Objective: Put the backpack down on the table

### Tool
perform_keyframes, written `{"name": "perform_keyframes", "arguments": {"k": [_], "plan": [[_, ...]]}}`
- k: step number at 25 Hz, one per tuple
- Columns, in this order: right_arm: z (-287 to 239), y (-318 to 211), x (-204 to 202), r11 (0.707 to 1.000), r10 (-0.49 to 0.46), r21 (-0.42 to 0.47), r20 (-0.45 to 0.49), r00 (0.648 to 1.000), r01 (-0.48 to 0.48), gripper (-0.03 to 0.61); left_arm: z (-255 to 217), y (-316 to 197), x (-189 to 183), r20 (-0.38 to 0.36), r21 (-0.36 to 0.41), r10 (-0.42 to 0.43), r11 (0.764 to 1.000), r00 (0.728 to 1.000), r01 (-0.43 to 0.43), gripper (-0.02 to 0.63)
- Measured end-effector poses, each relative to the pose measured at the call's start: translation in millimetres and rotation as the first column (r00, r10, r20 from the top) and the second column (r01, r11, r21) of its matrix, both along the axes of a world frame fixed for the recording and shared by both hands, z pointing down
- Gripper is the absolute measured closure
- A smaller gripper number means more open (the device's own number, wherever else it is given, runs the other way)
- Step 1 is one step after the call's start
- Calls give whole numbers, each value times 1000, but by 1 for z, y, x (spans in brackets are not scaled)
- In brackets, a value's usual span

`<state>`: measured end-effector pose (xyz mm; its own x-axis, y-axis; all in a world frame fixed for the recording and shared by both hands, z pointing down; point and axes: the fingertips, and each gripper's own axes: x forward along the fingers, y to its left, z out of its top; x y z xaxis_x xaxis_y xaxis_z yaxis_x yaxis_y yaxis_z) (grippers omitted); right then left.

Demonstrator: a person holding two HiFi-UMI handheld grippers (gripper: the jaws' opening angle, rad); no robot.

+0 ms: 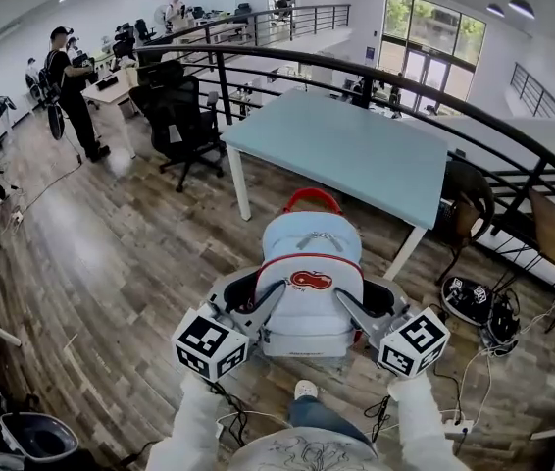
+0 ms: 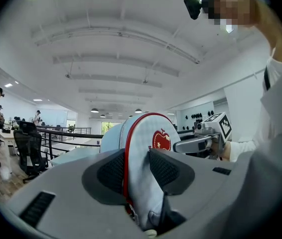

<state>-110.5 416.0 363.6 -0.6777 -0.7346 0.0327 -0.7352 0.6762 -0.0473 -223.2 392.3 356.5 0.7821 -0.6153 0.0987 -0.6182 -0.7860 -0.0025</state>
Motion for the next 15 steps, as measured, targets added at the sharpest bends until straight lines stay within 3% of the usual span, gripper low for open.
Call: {"name": "perform_keyframes", "arguments": {"k": [15], "plan": [[1, -168, 75, 1000, -4, 6, 10, 1000, 4, 436, 1, -166, 75, 7, 2, -2, 1000, 1000, 2, 466]]}}
